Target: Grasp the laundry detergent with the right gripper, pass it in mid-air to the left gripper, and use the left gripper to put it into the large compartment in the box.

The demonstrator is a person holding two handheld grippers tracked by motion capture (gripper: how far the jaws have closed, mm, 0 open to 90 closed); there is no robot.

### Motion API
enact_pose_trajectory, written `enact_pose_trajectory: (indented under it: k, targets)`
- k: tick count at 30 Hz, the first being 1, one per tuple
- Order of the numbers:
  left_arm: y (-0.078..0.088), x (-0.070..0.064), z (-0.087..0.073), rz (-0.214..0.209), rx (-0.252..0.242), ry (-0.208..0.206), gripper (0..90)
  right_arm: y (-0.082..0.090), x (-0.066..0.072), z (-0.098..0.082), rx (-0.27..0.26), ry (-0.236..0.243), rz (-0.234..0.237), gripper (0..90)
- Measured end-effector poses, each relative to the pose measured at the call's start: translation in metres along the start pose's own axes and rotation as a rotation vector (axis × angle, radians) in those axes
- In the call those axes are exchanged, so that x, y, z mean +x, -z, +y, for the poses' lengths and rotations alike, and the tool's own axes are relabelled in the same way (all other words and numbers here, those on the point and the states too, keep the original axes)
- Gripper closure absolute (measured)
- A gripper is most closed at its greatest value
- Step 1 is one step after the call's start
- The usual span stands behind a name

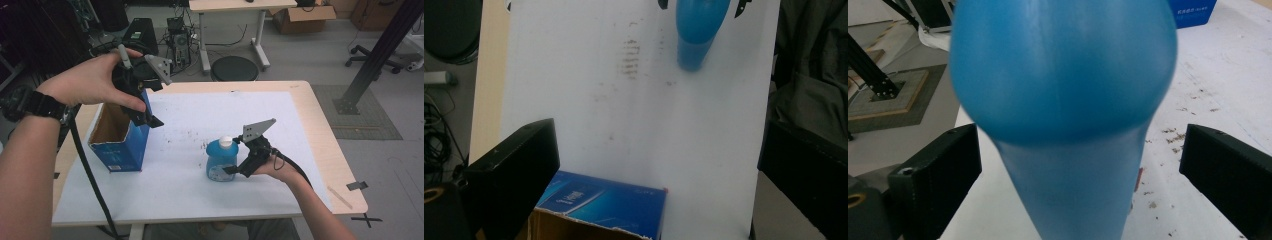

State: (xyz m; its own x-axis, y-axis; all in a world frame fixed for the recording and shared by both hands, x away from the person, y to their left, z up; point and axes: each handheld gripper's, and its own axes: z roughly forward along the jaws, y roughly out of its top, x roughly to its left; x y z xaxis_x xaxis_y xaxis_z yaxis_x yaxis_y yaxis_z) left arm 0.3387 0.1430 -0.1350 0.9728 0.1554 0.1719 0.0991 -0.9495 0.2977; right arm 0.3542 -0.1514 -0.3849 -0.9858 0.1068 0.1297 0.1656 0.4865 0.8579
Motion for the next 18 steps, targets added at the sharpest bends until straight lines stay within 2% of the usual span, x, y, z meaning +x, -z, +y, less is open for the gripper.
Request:
enact_pose_trajectory:
  k: [9, 18]
  targets:
    - [-0.0004, -0.0001, -0.0019, -0.002, 0.001, 0.005, 3.8, -0.0076, 0.0002, -0.0025, -0.024, -0.002, 0.007, 5.9]
    - [-0.0026, 0.0003, -0.0030, -0.005, -0.002, 0.011, 3.8, -0.0091, -0.0022, -0.0042, -0.053, 0.001, 0.011, 14.1]
